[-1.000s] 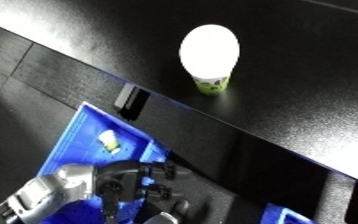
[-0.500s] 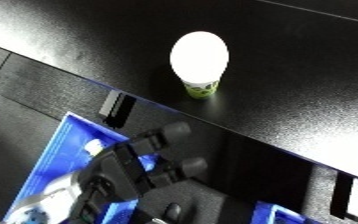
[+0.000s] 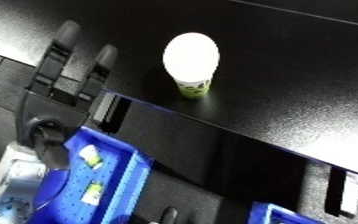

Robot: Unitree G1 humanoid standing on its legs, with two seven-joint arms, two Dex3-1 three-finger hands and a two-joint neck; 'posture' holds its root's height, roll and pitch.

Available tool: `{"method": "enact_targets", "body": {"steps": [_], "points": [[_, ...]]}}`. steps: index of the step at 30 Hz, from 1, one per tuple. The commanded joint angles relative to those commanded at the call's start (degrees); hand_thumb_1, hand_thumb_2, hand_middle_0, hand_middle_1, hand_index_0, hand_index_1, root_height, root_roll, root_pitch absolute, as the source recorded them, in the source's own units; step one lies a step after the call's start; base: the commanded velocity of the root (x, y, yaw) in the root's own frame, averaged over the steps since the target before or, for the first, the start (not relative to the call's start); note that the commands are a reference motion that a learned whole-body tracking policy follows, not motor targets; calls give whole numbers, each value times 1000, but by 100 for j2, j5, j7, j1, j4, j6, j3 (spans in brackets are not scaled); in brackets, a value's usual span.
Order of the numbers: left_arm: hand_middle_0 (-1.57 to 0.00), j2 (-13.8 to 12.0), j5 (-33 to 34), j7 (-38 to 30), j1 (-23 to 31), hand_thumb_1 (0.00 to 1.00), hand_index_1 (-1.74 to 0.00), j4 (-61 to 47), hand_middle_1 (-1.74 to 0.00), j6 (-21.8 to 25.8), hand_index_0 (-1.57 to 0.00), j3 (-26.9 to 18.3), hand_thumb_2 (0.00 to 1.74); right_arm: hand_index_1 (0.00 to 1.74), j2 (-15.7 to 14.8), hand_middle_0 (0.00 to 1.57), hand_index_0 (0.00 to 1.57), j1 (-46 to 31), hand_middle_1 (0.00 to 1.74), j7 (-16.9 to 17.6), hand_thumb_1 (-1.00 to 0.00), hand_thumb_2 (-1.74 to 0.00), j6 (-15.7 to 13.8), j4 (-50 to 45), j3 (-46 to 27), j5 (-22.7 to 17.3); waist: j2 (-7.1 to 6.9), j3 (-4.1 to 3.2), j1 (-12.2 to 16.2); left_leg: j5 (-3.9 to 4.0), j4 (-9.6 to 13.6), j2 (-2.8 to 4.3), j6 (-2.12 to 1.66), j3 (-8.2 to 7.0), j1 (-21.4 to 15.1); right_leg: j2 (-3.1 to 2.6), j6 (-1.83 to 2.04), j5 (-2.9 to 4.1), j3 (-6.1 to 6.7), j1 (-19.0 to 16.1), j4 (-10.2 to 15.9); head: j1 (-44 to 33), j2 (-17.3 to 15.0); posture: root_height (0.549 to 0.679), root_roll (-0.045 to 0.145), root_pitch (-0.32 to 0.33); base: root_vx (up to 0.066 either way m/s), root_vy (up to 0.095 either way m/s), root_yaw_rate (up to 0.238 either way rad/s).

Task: Pick up the object and place it into the box

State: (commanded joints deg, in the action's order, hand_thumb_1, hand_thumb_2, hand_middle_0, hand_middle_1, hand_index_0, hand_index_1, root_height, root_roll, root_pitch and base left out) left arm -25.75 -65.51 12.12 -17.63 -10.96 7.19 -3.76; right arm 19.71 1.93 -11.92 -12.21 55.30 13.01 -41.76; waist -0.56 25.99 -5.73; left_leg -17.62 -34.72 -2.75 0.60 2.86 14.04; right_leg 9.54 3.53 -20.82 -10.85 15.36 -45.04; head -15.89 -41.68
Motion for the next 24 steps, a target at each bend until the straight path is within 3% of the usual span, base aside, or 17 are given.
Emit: {"method": "enact_targets", "body": {"steps": [11, 24], "points": [[0, -417, 1944, -1582, -522, 0, 0, 580, 0, 1, 0, 244, 0, 0, 115, 0, 0, 115, 0, 2, 0, 0, 66, 96, 220, 192, 48, -51, 258, -39, -158, 57, 10, -130, 33, -64, -21, -54, 144, 81, -118, -338, 22, 638, 32, -88, 23, 21, -90], [0, -663, 2766, -2094, -1360, 0, 0, 1752, 0, -349, 0, 1045, 0, 0, 259, 0, 0, 308, 0, 13, 0, 0, 194, 70, 456, 212, 42, -20, 583, -138, -452, 163, 50, -329, 154, -159, -13, -39, 378, 307, -279, -646, 187, 634, 27, -94, 18, 15, -94]]}}
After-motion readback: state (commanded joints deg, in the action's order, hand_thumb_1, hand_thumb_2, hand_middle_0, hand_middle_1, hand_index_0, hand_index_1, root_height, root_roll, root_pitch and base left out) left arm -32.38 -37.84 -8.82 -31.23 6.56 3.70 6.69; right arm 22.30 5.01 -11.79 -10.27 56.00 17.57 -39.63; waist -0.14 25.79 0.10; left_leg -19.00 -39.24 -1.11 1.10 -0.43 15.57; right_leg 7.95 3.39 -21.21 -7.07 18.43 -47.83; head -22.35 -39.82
